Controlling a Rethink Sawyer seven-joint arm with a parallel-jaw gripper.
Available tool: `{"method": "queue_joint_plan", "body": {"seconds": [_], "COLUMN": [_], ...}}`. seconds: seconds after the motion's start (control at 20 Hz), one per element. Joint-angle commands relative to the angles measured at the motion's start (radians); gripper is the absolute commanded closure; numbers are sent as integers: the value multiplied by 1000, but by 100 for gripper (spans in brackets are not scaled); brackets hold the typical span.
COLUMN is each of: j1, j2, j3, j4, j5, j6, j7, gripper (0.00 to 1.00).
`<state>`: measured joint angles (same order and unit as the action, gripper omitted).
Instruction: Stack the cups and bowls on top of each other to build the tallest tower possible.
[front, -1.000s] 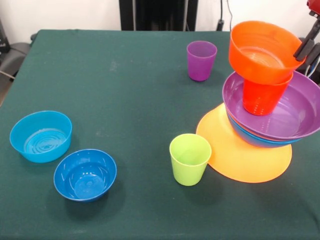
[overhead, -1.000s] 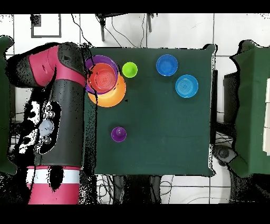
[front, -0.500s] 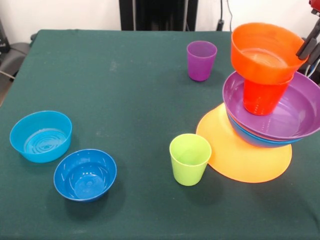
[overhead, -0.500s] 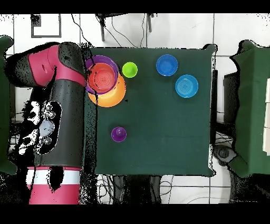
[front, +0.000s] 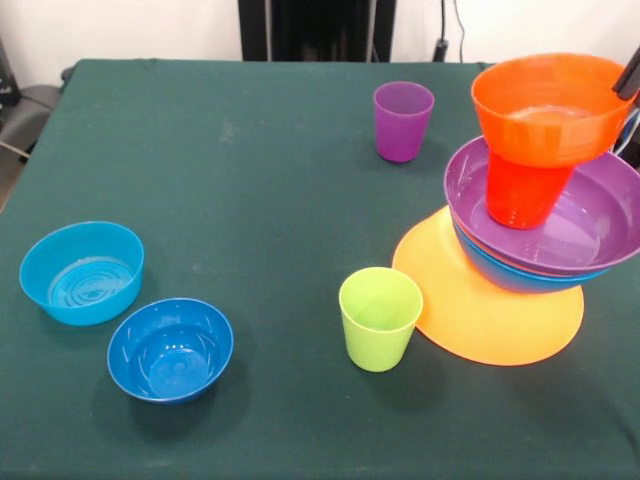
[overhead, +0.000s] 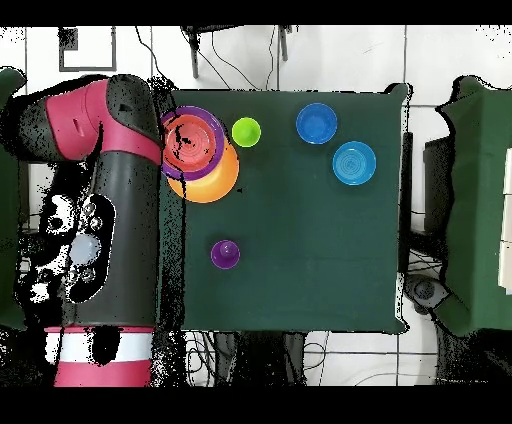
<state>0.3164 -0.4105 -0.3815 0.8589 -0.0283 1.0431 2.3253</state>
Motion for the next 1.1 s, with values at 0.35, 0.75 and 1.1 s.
{"method": "queue_joint_plan", "body": {"seconds": [0.35,0.75,1.1], "j1": [-22,-14,-6], "j2": [-1,1,4], "j3": [109,91,88], "j4": [82,88,111], "j5": [0,-7,5], "j6": [37,65,115], "j7": [-20,-6,17], "gripper": [100,100,100]}}
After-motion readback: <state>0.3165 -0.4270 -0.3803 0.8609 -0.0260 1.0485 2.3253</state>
